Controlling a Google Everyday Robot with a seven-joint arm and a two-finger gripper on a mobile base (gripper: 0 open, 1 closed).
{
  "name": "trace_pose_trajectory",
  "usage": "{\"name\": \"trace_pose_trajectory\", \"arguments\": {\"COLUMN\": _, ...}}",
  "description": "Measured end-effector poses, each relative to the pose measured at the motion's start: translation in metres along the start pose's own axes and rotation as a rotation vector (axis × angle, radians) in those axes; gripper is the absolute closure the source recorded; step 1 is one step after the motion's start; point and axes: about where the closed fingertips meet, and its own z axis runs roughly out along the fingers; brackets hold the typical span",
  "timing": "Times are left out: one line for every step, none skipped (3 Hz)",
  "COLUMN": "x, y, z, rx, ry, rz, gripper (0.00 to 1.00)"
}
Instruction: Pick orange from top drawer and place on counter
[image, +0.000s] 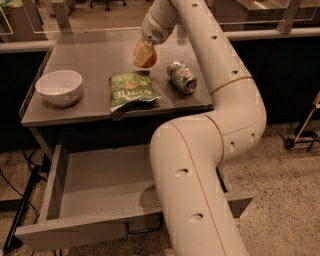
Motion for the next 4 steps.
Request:
{"name": "trace_pose_trajectory", "arguments": {"x": 0.023, "y": -0.004, "z": 0.0, "rx": 0.01, "ry": 0.032, "rz": 0.033, "gripper": 1.0}}
{"name": "trace_pose_trajectory", "arguments": {"x": 0.039, "y": -0.005, "z": -0.002, "rx": 0.014, "ry": 0.047, "rz": 0.053, "gripper": 1.0}}
{"name": "trace_pose_trajectory", "arguments": {"x": 0.047, "y": -0.005, "z": 0.0, "rx": 0.009, "ry": 0.048, "rz": 0.064, "gripper": 1.0}}
{"name": "trace_pose_trajectory", "arguments": {"x": 0.052, "y": -0.004, "z": 0.004, "rx": 0.001, "ry": 0.039, "rz": 0.072, "gripper": 1.0}}
